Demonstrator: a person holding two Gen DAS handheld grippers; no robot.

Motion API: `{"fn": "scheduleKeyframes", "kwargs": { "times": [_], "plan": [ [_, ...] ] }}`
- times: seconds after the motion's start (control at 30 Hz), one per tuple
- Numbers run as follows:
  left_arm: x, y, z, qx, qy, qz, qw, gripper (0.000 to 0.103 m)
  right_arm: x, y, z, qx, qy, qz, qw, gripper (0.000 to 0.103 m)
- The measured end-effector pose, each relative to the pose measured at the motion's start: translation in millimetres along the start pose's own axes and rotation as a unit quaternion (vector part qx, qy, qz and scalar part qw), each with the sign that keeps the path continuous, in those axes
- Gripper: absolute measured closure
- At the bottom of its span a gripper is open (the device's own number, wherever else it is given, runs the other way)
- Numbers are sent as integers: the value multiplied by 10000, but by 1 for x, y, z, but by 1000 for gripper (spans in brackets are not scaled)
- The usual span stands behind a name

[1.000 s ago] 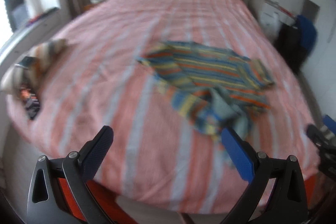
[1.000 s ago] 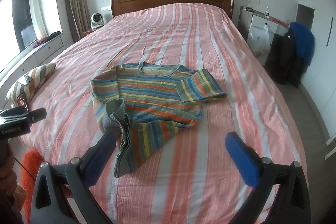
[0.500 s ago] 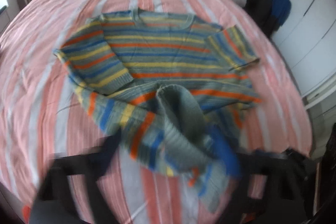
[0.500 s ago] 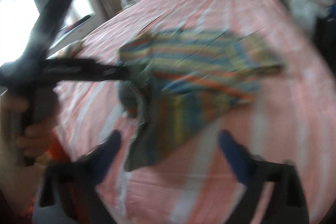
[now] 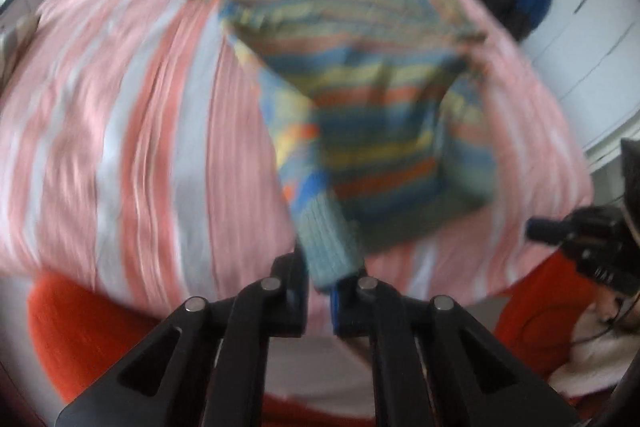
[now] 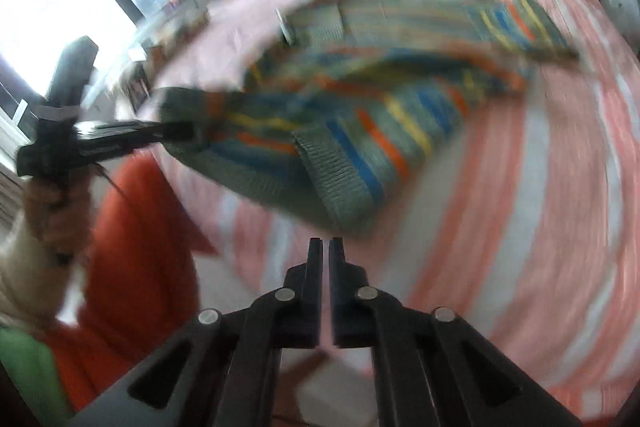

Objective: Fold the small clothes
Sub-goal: 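Lift the sweater by the hem with both grippers and lay it out flat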

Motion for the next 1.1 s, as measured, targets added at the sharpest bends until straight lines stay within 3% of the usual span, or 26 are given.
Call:
{"fn": "scheduleKeyframes", "kwargs": {
  "times": [0.07,0.13,0.2,0.27,0.37,0.43,0.5,0.53,0.6,0.67,0.7,0.77,0.83,0.9,1.1],
  "plan": [
    [-8,-12,14,136,175,98,9997,95,-9,-4,-16,-206,-130,170,9996,90],
    [-5,-13,28,248,265,-24,9993,78,-2,7,-31,-422,-222,-60,9988,73],
    [3,-6,38,360,286,-263,9986,41,7,19,-31,-363,-279,-317,9984,59],
    [9,4,47,448,408,-584,9964,29,11,43,-19,-110,-343,-564,9978,47],
    [0,15,54,472,627,-575,9953,26,-4,69,21,536,-225,-716,9957,44],
    [-10,17,53,499,481,-453,9966,17,-34,82,47,1004,-205,-710,9922,37],
    [-22,14,51,517,417,-258,9975,16,-59,85,53,1276,-506,-673,9882,37],
    [-24,11,52,526,380,-212,9977,16,-73,85,48,1321,-761,-586,9866,39],
    [-24,3,51,579,342,-276,9974,16,-77,80,37,1161,-744,-511,9891,60],
    [-21,-5,56,644,375,-308,9967,19,-62,76,24,765,-480,-518,9946,93],
    [-24,-7,58,659,404,-273,9966,28,-51,72,12,523,-476,-527,9961,100],
    [-34,-16,60,647,458,-27,9969,49,-30,64,-4,205,-294,-518,9980,100],
    [-43,-20,60,534,590,99,9968,62,-14,54,-14,-98,-31,-511,9986,100],
    [-46,-19,56,391,687,85,9968,92,6,46,-29,-301,-127,-632,9975,100],
    [-20,-17,62,486,443,87,9978,98,57,23,-76,-1352,-219,-930,9862,100]
  ]
}}
Point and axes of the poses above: each gripper's, at about its wrist camera, not at the fingertips, and x roughly against the way its jaws point, z to its left, y to its top, the point moved 8 cm from there along -x, roughly the way its jaws point, and after that the axes turned 7 degrees about -x, right-handed, at the moved point
